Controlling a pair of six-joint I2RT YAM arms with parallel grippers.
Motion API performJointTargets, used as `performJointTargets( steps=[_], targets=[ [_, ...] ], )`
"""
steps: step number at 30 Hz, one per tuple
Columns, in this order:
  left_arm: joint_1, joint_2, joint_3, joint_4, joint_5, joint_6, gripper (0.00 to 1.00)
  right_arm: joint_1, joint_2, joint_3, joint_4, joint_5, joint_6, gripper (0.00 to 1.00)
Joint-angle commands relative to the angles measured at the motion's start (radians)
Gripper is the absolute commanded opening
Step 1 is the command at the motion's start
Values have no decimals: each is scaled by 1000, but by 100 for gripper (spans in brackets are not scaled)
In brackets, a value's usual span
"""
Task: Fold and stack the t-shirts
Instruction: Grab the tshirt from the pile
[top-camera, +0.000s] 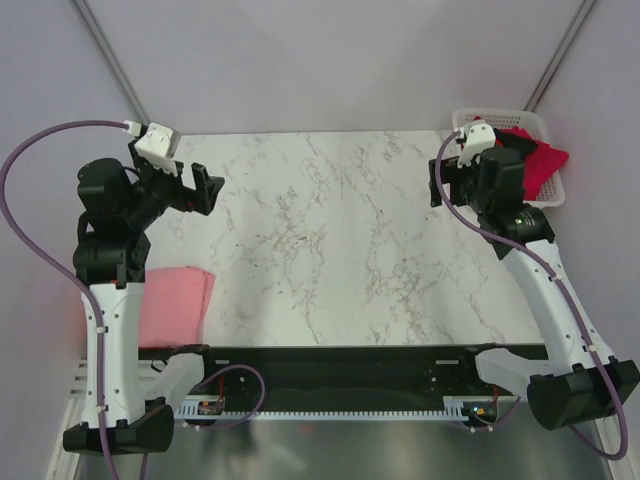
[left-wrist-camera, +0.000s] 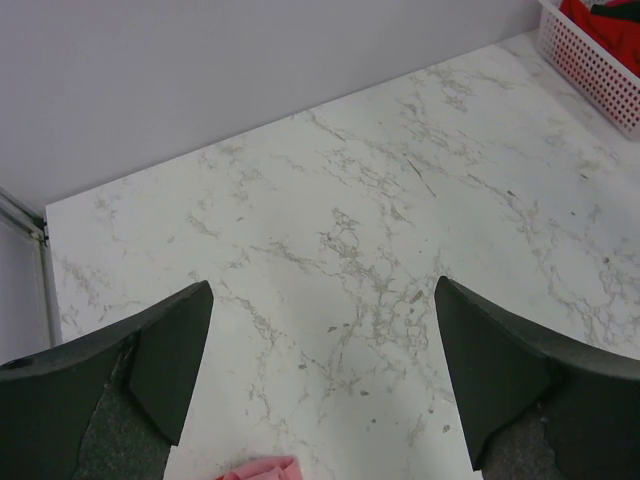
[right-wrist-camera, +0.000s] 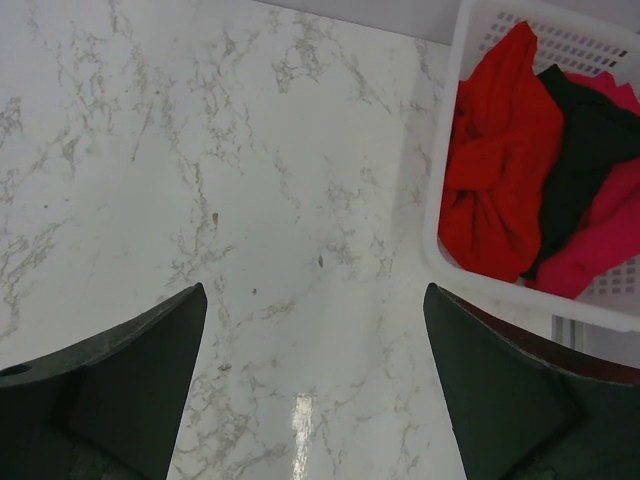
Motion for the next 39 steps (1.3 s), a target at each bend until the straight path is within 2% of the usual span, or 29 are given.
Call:
performJointTargets(
  steps=[1,3,4,6,7,10,14,16,20,21,24,29,34,39],
  targets=[
    [-7,38,2,-23,58,-17,100,-9,7,59,13,129,41,98],
    [-19,90,39,-83,13,1,100,-18,63,129,-28,56,-46,98],
    [-30,165,60,-110,7,20,100,-20,86,157,-43,48,-96,98],
    [-39,250,150,-228,-4,64,100,-21,160,199,-28,98,-133,98],
    [-51,347,186,-271,-5,72,100,-33,189,218,-30,112,-139,98],
    [-86,452,273,-315,-16,90,100,-85,321,288,-31,169,-136,97],
    [-132,607,338,-342,-54,141,100,-183,540,427,-89,175,-76,89],
    [-136,650,350,-352,-53,136,99,-234,594,461,-96,141,-56,84],
    [-136,738,379,-353,-27,142,93,-266,738,565,-76,146,-62,81],
    [-139,768,392,-352,-23,155,87,-276,768,590,-76,135,-65,80],
    [-143,817,424,-353,-25,185,81,-323,878,700,-77,88,-61,77],
    [-155,899,496,-361,-28,195,80,-378,1062,930,-123,35,-67,69],
    [-198,960,539,-359,-59,210,79,-388,1163,1025,-131,20,-115,58],
    [-228,1011,574,-361,-69,218,79,-395,1245,1118,-142,14,-111,55]
  ],
)
